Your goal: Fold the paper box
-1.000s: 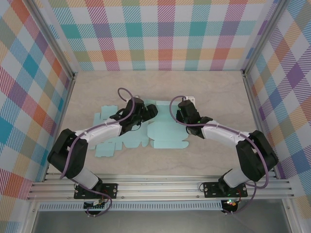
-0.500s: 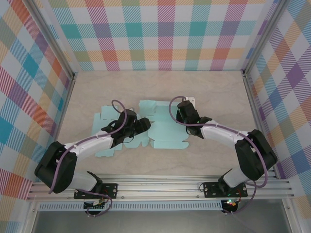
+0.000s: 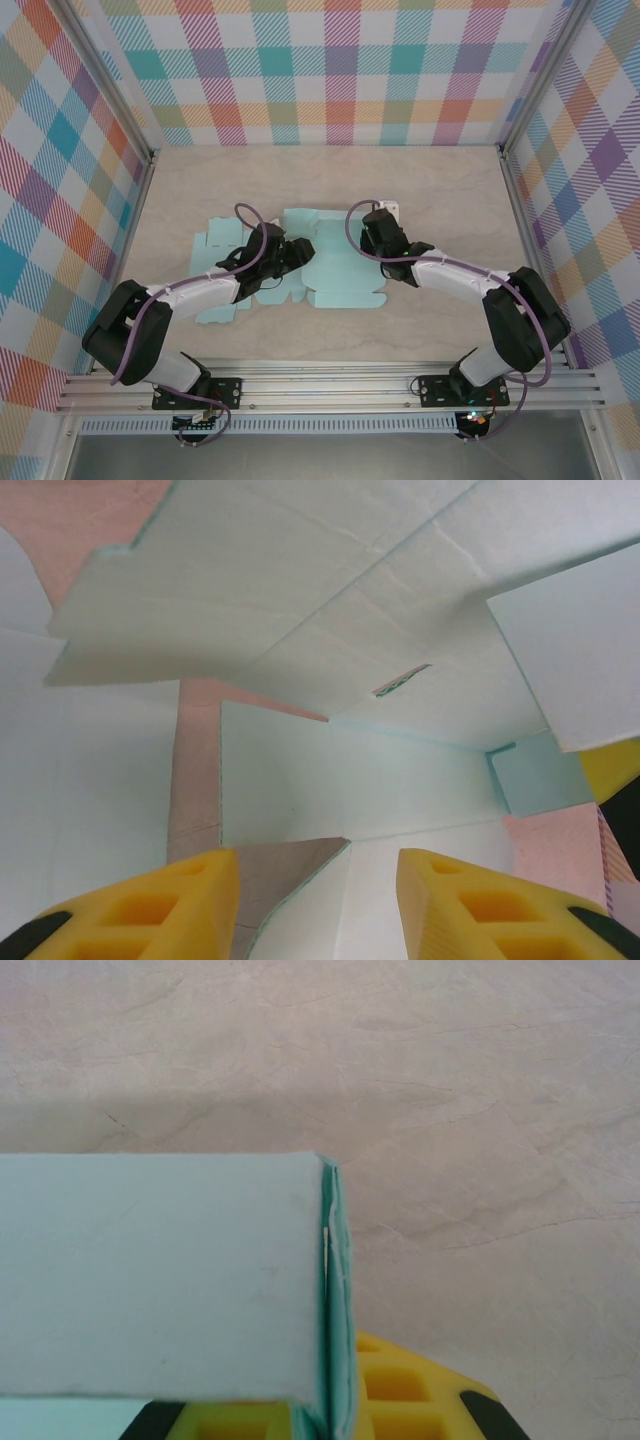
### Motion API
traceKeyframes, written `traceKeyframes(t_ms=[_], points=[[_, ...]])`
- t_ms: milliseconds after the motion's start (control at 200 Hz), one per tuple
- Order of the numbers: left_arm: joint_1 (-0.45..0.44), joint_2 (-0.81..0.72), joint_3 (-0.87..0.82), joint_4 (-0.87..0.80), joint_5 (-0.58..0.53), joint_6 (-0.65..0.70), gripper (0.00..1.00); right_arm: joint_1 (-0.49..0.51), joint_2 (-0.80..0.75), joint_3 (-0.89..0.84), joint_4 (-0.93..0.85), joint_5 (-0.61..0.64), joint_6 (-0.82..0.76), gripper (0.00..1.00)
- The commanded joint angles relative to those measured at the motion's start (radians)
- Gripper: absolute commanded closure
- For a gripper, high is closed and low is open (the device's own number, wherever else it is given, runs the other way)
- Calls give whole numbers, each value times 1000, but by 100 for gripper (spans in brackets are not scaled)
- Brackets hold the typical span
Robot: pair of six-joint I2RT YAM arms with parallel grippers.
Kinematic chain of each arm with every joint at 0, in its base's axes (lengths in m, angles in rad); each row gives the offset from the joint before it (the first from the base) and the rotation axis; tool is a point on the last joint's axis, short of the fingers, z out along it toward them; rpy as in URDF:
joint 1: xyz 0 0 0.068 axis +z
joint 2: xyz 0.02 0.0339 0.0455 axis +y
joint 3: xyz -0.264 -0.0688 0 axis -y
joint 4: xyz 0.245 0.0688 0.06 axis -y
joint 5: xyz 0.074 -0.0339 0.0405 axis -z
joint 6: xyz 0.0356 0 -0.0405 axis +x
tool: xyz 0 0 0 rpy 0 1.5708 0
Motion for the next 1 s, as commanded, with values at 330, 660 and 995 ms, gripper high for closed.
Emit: traceKeyframes(t_ms=[330,660,995], points=[[-72,5,27,70,-59,81,71,18,-8,-19,32,12,5,100],[-105,-33,17,-69,-226,6,58,23,-7,-14,22,14,10,100],[-105,-47,-11,-66,-234,21,34,26,-23,-34,32,7,10,100]])
